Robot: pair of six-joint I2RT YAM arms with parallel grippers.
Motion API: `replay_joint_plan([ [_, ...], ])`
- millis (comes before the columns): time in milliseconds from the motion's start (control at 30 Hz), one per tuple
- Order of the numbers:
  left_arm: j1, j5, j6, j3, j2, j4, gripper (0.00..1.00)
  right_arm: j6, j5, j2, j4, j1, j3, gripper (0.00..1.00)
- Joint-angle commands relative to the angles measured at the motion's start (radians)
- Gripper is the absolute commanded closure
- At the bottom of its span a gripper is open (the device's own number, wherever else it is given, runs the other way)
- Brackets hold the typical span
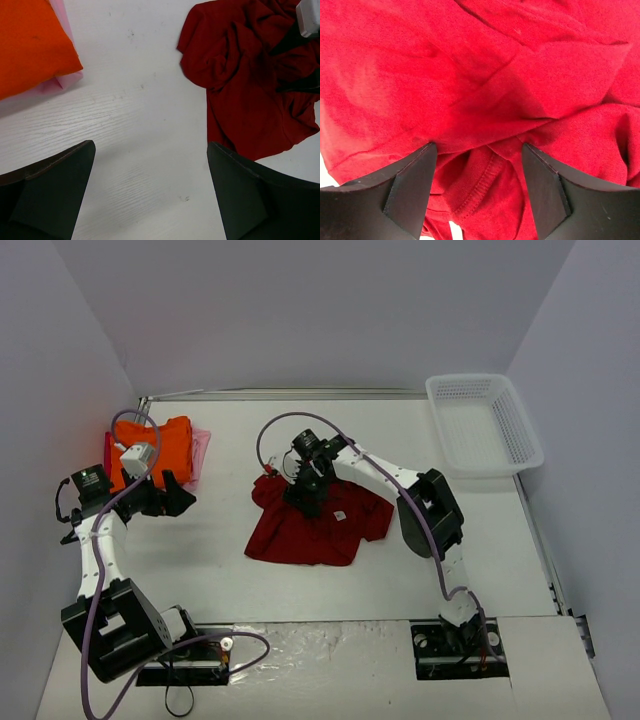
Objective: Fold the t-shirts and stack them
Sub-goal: Flatten out the tshirt
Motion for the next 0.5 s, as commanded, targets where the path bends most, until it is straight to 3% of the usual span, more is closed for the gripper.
replay_joint_plan([
  [0,-0.006,0.015,0.035,0.056,-0.007,-0.018,0.06,-0.017,0.042,-0.031,-0.037,-0.004,0.003,0.36],
  [200,-0.006,0.017,0.033,0.056,-0.002,-0.013,0.06,-0.048,0.131,-0.278,-0.028,0.022,-0.121,0.32],
  [467,-0.006,0.015,0.035,0.059,-0.002,-0.019,0.06,-0.124,0.263,-0.442,-0.069,0.045,-0.290,0.33],
])
